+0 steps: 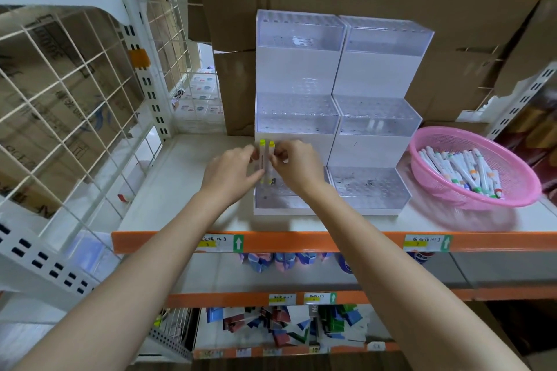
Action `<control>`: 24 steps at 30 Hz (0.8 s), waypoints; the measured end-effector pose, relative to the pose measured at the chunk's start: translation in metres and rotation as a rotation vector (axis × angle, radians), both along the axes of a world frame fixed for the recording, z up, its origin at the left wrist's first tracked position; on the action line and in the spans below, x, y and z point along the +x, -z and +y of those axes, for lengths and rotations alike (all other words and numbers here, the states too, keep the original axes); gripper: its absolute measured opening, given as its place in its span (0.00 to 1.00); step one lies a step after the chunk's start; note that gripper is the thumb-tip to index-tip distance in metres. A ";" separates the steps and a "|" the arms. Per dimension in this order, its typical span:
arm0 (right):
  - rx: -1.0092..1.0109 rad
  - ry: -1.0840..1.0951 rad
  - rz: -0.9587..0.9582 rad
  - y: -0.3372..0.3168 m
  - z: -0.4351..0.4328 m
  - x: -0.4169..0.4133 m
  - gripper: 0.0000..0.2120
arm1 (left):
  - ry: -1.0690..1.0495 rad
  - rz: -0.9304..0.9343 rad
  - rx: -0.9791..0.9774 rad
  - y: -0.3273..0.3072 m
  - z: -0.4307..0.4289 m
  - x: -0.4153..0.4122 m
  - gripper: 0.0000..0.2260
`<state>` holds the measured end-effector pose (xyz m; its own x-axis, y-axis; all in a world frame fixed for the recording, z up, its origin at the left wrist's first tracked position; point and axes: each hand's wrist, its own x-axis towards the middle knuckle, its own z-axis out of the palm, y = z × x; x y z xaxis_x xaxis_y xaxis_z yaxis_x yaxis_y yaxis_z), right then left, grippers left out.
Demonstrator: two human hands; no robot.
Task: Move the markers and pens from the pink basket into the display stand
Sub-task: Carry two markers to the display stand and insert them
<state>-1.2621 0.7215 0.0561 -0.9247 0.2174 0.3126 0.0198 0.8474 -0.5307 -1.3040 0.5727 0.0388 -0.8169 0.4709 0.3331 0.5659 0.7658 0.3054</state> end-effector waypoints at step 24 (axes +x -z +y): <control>0.052 0.072 0.059 -0.017 -0.009 0.013 0.05 | 0.086 0.037 -0.400 -0.007 -0.009 0.018 0.23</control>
<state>-1.2490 0.7129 0.0730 -0.8867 0.2648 0.3790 0.0516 0.8712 -0.4881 -1.2860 0.5637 0.0453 -0.7596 0.6355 0.1384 0.6384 0.7692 -0.0284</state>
